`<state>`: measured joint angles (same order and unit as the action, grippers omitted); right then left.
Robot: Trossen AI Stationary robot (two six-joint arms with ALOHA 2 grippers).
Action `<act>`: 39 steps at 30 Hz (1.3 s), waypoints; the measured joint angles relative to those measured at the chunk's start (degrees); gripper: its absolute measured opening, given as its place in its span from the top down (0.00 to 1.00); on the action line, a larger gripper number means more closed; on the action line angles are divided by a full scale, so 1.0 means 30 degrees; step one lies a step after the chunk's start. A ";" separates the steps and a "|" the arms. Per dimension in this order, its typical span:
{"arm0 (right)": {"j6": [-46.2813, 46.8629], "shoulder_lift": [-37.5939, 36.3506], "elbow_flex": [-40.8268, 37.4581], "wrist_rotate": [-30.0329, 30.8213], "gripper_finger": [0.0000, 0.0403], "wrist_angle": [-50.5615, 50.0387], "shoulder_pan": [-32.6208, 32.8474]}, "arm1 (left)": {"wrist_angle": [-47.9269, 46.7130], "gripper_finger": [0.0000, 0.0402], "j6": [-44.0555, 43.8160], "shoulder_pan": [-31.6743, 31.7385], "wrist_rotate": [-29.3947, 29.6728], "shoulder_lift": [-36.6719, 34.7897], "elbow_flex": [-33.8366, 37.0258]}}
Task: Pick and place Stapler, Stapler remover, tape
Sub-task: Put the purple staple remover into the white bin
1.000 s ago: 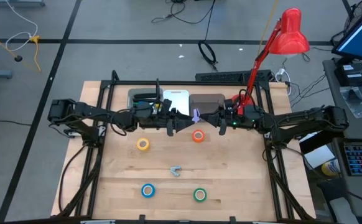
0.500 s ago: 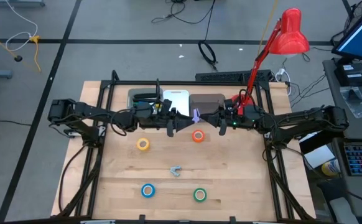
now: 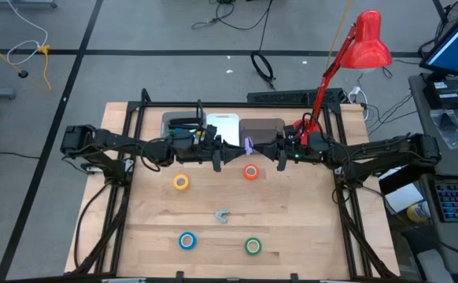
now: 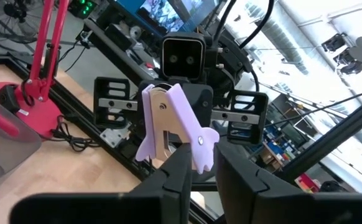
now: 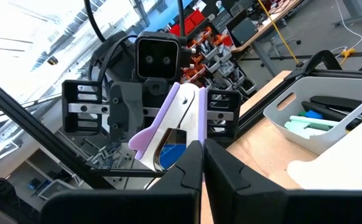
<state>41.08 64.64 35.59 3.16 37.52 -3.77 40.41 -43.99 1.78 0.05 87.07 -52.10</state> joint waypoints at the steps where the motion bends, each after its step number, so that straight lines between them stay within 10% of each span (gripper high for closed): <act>1: 0.0000 0.0000 0.0000 0.0000 1.00 -0.0002 0.0000 | 0.0002 0.84 0.0014 0.0000 0.0000 0.0000 -0.0006; 20: -0.0568 0.0000 0.0000 0.0006 0.99 0.0131 0.0000 | -0.0161 0.99 0.0257 0.0007 -0.0017 0.0000 0.0000; 39: -0.0429 -0.0079 0.0000 -0.1151 0.74 -0.0422 0.0000 | -0.1152 1.00 0.0505 0.0041 -0.0510 -0.0024 0.0000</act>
<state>39.79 64.40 35.59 -0.30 36.25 -3.77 36.95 -42.47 1.91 -1.48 87.00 -52.10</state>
